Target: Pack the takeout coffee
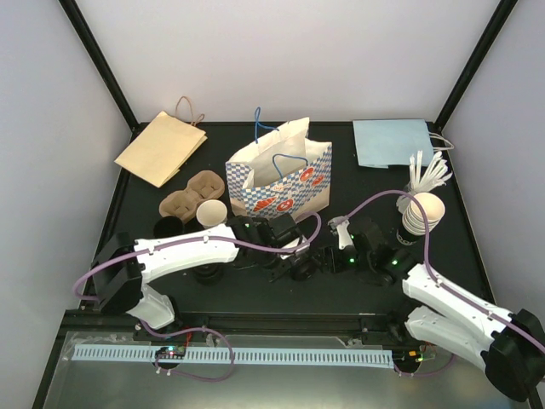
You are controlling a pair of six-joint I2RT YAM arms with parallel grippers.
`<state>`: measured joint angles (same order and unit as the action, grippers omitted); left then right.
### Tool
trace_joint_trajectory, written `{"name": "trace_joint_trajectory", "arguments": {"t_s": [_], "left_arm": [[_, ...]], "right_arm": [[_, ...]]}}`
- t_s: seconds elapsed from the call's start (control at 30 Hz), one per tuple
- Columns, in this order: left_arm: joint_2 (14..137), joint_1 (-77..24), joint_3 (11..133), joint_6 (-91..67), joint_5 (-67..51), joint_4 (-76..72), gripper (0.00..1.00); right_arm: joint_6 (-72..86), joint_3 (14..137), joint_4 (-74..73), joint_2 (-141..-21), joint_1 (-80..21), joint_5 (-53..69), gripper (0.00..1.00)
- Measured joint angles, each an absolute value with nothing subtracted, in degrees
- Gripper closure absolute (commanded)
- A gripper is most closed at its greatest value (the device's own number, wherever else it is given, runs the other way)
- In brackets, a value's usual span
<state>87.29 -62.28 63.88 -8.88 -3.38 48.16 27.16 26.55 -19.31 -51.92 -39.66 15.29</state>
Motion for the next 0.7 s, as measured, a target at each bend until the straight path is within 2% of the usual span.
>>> {"name": "trace_joint_trajectory", "arguments": {"t_s": [0.07, 0.13, 0.17, 0.3, 0.4, 0.7], "left_arm": [[86.59, -61.69, 63.88, -9.19, -4.25, 48.1, 0.87], [86.02, -60.99, 63.88, -9.34, -5.08, 47.99, 0.77], [85.78, -60.66, 63.88, -9.5, -5.56, 47.9, 0.75], [85.34, -59.99, 63.81, -9.72, -7.18, 46.68, 0.75], [85.34, -60.01, 63.31, -9.82, -8.91, 44.31, 0.71], [85.62, -60.01, 60.16, -11.18, -12.88, 35.0, 0.72]], "right_arm": [[26.52, 26.55, -19.42, -51.16, -39.66, 15.09, 0.24], [25.85, 26.55, -19.4, -50.7, -39.66, 15.05, 0.24], [25.58, 26.55, -19.4, -50.54, -39.66, 15.03, 0.24], [24.91, 26.55, -19.29, -50.57, -39.66, 14.98, 0.26], [24.75, 26.55, -18.72, -51.55, -39.62, 14.83, 0.29], [27.44, 26.57, -15.88, -57.49, -39.51, 16.1, 0.36]]}}
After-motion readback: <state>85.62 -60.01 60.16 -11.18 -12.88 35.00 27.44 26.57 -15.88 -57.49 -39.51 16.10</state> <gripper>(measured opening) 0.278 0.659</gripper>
